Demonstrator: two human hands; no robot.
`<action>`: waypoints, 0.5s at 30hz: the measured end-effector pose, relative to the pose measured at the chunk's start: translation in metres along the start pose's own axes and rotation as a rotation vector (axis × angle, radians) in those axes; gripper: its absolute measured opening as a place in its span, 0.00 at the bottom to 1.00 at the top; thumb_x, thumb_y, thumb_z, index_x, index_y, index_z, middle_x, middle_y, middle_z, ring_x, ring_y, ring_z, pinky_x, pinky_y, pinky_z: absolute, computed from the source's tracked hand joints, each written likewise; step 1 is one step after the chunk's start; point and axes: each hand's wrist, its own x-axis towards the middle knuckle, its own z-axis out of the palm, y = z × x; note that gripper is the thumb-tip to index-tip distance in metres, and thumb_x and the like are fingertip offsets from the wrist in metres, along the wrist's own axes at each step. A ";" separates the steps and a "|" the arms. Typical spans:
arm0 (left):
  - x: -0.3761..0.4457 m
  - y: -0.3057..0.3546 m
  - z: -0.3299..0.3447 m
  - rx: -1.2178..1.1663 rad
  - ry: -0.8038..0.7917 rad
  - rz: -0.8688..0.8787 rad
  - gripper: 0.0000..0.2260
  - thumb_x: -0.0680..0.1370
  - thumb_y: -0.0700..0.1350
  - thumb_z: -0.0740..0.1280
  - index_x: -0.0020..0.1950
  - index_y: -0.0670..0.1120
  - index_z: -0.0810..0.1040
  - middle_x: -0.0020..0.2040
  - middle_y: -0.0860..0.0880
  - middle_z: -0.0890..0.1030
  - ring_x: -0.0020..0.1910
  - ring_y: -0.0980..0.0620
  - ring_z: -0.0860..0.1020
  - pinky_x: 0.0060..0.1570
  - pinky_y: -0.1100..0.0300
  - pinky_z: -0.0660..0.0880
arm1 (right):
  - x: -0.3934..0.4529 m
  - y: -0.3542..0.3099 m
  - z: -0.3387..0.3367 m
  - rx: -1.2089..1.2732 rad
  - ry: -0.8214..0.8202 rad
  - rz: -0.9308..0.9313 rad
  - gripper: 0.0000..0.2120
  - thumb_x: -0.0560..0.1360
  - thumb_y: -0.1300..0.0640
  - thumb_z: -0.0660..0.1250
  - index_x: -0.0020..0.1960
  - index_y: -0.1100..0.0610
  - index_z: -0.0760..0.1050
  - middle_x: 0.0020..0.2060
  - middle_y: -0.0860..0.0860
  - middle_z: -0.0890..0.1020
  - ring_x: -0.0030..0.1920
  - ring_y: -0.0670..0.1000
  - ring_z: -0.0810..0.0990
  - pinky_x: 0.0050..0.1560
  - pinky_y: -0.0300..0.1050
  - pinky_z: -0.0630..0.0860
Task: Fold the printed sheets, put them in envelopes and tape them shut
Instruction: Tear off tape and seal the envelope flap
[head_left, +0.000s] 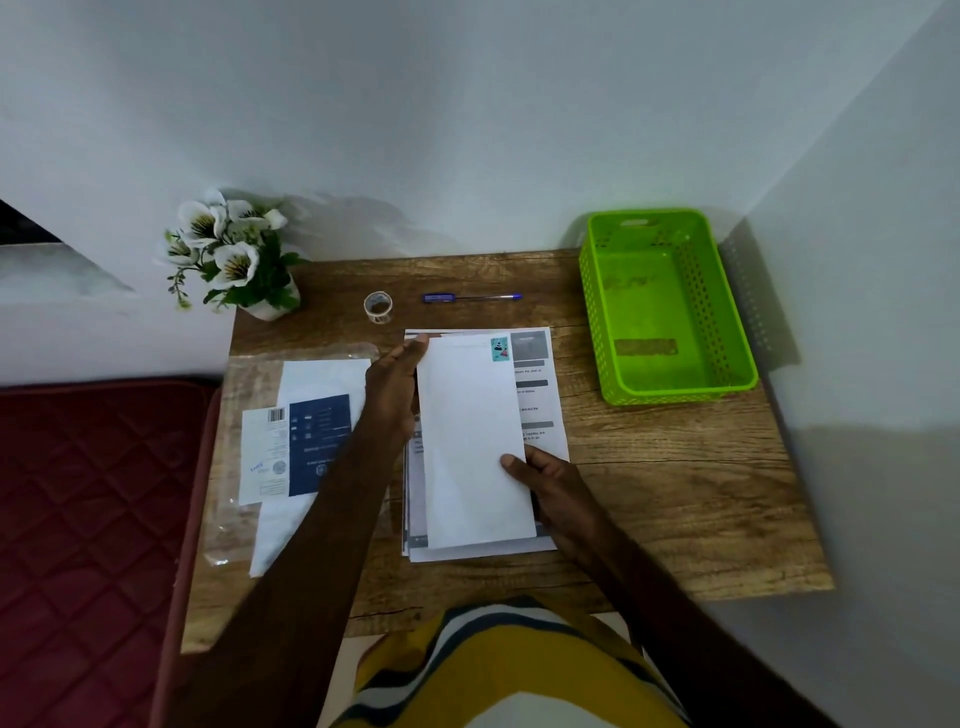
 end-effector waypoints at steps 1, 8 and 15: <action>0.000 0.000 0.000 -0.004 -0.001 -0.006 0.09 0.82 0.52 0.67 0.59 0.50 0.80 0.51 0.50 0.88 0.46 0.48 0.87 0.40 0.54 0.84 | -0.001 0.000 0.000 0.001 -0.001 0.004 0.11 0.80 0.56 0.70 0.61 0.51 0.82 0.56 0.51 0.87 0.55 0.53 0.86 0.52 0.51 0.84; 0.001 0.000 0.001 -0.018 0.022 -0.039 0.12 0.82 0.52 0.67 0.63 0.49 0.79 0.53 0.50 0.87 0.50 0.45 0.87 0.51 0.44 0.84 | -0.005 -0.003 0.004 0.008 0.013 0.007 0.11 0.79 0.56 0.70 0.61 0.52 0.82 0.54 0.50 0.87 0.52 0.49 0.87 0.44 0.44 0.83; -0.001 0.012 0.002 0.015 -0.035 -0.010 0.13 0.81 0.55 0.67 0.59 0.48 0.81 0.52 0.47 0.88 0.49 0.44 0.87 0.52 0.46 0.83 | -0.014 -0.022 0.001 0.005 0.121 -0.158 0.07 0.77 0.56 0.73 0.55 0.52 0.86 0.52 0.53 0.88 0.53 0.56 0.87 0.48 0.46 0.84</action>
